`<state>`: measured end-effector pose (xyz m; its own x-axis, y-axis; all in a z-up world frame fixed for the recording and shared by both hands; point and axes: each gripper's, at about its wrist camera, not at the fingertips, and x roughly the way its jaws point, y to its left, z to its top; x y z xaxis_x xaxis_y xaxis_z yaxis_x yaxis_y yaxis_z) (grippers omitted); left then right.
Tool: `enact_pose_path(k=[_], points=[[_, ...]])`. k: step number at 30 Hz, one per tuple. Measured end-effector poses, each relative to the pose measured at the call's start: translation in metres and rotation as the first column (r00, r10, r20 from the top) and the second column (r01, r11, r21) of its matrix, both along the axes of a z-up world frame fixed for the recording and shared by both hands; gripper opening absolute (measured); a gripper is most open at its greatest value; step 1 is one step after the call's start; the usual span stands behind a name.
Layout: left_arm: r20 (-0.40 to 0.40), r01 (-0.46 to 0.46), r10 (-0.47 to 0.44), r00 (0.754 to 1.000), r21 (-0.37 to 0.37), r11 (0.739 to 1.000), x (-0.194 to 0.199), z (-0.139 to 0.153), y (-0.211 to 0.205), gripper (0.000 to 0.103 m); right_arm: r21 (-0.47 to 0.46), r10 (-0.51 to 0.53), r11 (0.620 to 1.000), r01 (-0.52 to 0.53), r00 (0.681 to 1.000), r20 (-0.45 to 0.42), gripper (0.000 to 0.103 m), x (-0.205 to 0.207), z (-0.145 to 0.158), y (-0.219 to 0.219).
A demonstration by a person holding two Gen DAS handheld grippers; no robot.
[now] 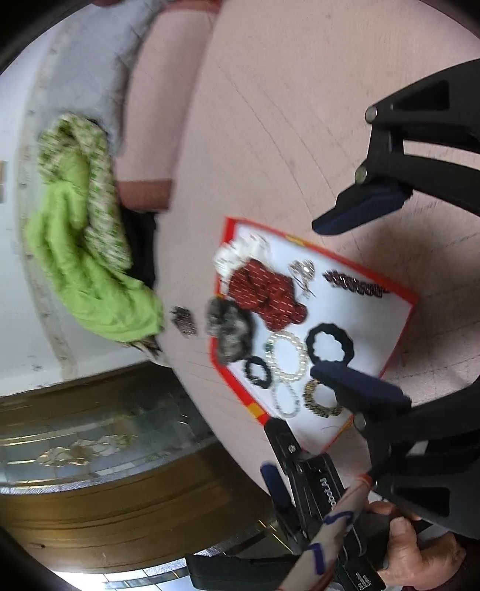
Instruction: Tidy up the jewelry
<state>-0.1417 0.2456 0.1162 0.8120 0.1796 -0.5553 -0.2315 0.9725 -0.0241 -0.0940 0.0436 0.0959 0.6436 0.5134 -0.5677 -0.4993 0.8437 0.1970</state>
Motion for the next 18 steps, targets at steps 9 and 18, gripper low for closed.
enact_pose_path(k=[9, 18], points=[[0.040, -0.058, 0.057, 0.998, 0.032, 0.998, -0.065, 0.016, -0.007, 0.102, -0.048, -0.086, 0.994, 0.099, 0.969, 0.233, 0.096, -0.071, 0.036, -0.035], [0.014, -0.130, 0.130, 0.991, 0.155, 0.979, -0.081, 0.012, -0.023, 0.102, -0.079, -0.061, 0.993, 0.084, 0.964, 0.258, 0.097, -0.090, 0.027, -0.043]])
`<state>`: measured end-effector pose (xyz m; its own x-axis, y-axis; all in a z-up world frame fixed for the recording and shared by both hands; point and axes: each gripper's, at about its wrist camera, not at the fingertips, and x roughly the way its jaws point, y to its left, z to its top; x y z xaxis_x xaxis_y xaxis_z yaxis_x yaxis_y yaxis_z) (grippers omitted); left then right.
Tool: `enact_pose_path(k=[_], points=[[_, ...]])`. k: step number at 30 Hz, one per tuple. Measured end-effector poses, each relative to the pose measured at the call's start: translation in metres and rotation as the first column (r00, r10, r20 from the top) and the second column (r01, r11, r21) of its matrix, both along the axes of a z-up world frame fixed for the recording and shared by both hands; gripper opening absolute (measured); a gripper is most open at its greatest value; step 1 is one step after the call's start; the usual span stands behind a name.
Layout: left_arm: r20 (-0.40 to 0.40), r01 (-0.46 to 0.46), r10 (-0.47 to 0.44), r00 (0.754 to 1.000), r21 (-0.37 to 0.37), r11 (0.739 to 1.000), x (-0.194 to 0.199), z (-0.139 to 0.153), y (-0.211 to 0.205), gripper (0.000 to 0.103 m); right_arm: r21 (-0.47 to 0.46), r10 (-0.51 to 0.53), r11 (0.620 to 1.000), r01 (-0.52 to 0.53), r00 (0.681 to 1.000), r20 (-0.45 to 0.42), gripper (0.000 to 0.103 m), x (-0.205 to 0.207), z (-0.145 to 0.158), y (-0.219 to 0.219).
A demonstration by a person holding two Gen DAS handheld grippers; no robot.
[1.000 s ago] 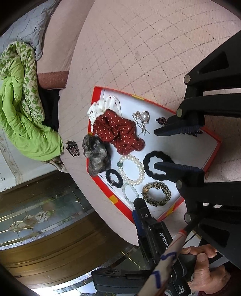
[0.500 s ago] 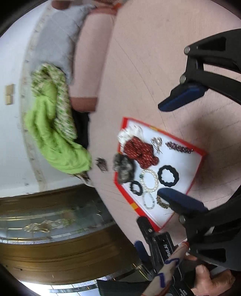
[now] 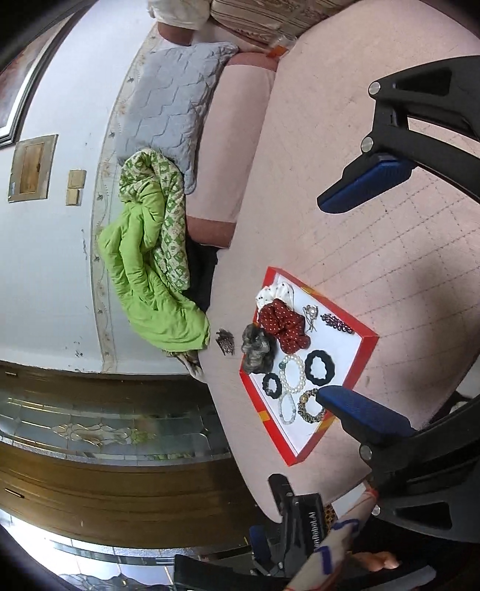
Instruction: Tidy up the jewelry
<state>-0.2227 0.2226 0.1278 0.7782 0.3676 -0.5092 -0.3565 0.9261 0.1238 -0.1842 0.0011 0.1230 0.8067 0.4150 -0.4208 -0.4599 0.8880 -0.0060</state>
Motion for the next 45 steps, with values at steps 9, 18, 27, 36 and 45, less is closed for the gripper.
enact_pose_path(k=[9, 18, 27, 36, 45], points=[[-0.021, 0.038, -0.038, 0.999, -0.002, 0.999, 0.014, -0.008, -0.009, 0.102, -0.021, 0.003, 1.000, -0.003, 0.999, -0.034, 0.097, 0.009, -0.007, 0.003], [-0.053, -0.019, 0.016, 0.998, -0.050, 0.999, 0.023, -0.020, 0.001, 0.102, -0.045, 0.008, 0.999, -0.011, 0.997, -0.079, 0.097, 0.014, -0.016, 0.009], [-0.065, -0.029, 0.022, 0.998, -0.110, 0.994, 0.028, -0.024, 0.009, 0.102, -0.057, 0.013, 0.998, -0.019, 0.995, -0.101, 0.097, 0.017, -0.020, 0.013], [-0.065, -0.033, 0.027, 0.998, -0.090, 0.995, 0.029, -0.024, 0.004, 0.102, -0.030, -0.008, 1.000, 0.004, 0.992, -0.125, 0.097, 0.021, -0.024, 0.003], [-0.065, -0.036, 0.030, 0.997, -0.085, 0.996, 0.028, -0.024, 0.005, 0.102, 0.009, -0.056, 0.998, 0.059, 0.985, -0.165, 0.097, 0.029, -0.025, -0.012]])
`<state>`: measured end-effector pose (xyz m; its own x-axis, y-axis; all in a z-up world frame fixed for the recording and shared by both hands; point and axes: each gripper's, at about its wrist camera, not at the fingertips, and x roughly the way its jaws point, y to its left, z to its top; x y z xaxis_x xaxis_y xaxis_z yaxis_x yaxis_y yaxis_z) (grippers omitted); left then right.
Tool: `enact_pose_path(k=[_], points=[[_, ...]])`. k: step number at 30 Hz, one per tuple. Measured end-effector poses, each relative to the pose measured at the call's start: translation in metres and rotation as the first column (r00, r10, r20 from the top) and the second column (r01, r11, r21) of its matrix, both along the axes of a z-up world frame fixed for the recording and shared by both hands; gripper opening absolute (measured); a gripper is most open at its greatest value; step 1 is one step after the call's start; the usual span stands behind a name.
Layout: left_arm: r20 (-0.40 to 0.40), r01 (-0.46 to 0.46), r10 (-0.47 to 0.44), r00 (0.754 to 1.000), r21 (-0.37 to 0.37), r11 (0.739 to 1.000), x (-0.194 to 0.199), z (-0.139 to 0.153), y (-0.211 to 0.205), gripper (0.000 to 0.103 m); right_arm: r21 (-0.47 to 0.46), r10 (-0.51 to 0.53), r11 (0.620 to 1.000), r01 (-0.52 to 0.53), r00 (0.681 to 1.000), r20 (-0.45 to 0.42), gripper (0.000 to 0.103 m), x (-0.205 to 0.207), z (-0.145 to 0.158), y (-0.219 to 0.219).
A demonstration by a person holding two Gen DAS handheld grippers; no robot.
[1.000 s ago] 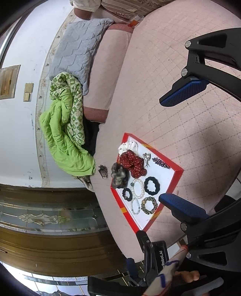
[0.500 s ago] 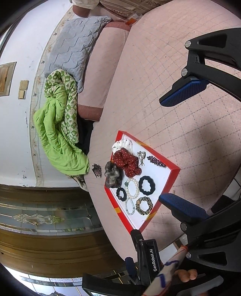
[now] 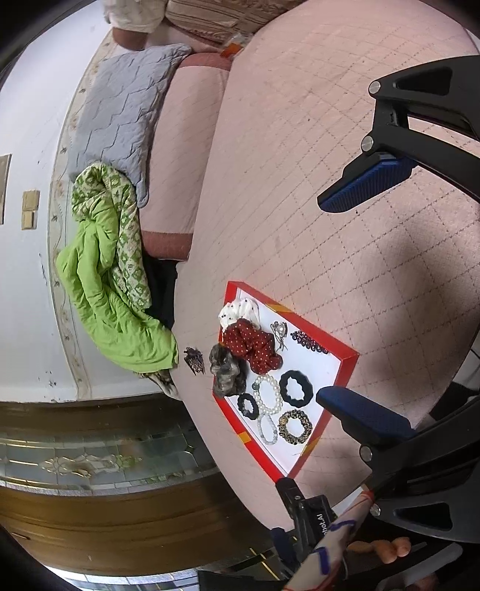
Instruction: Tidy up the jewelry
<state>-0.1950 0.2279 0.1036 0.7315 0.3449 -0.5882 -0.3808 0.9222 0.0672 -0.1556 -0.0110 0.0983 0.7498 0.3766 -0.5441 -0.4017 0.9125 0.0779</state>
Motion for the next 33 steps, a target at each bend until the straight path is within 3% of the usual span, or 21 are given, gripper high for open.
enact_pose_path(k=[33], points=[[-0.004, -0.009, 0.009, 1.000, 0.003, 1.000, -0.0011, -0.0024, 0.0038, 0.102, -0.019, 0.012, 1.000, -0.012, 1.000, 0.009, 0.098, -0.0004, 0.0006, 0.0023]])
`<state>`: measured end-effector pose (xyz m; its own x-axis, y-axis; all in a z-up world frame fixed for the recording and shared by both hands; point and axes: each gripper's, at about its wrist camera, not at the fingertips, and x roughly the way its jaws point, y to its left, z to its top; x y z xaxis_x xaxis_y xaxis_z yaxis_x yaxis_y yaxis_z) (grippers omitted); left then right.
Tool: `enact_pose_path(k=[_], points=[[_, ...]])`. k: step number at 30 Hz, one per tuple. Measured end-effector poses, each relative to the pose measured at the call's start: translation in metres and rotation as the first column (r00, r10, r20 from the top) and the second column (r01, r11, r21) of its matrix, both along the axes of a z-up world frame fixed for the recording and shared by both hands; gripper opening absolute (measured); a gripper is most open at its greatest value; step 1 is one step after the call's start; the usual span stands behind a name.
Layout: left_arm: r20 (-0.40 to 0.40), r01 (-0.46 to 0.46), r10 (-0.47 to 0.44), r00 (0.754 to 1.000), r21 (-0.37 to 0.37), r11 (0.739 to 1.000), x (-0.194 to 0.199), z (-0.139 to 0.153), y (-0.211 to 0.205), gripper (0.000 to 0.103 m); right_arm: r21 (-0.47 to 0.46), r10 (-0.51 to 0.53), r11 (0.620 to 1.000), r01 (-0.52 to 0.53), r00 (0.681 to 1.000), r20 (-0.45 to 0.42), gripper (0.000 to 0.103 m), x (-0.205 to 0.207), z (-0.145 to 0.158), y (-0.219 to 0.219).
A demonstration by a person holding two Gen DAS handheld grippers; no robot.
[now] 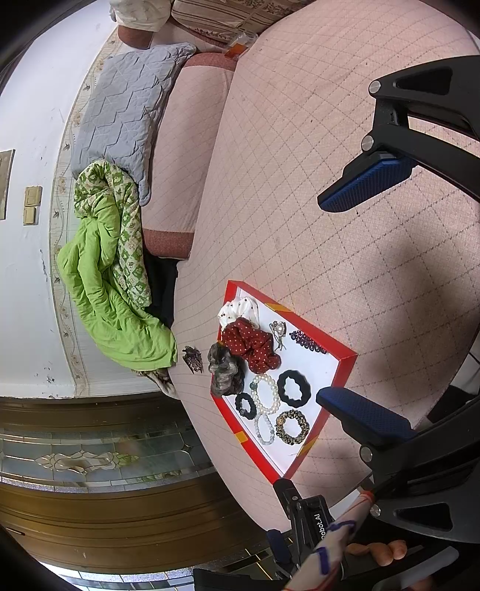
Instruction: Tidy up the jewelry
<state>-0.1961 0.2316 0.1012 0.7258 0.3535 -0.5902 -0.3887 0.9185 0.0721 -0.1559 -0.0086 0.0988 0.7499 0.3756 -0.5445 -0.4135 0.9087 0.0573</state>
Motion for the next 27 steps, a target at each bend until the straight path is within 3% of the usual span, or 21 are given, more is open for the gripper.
enact_pose_path(k=[27], points=[[-0.002, -0.001, 0.001, 1.000, 0.002, 1.000, 0.0007, -0.0008, 0.0001, 0.102, -0.006, 0.000, 1.000, 0.001, 1.000, 0.009, 0.098, 0.0003, 0.0004, -0.0086]])
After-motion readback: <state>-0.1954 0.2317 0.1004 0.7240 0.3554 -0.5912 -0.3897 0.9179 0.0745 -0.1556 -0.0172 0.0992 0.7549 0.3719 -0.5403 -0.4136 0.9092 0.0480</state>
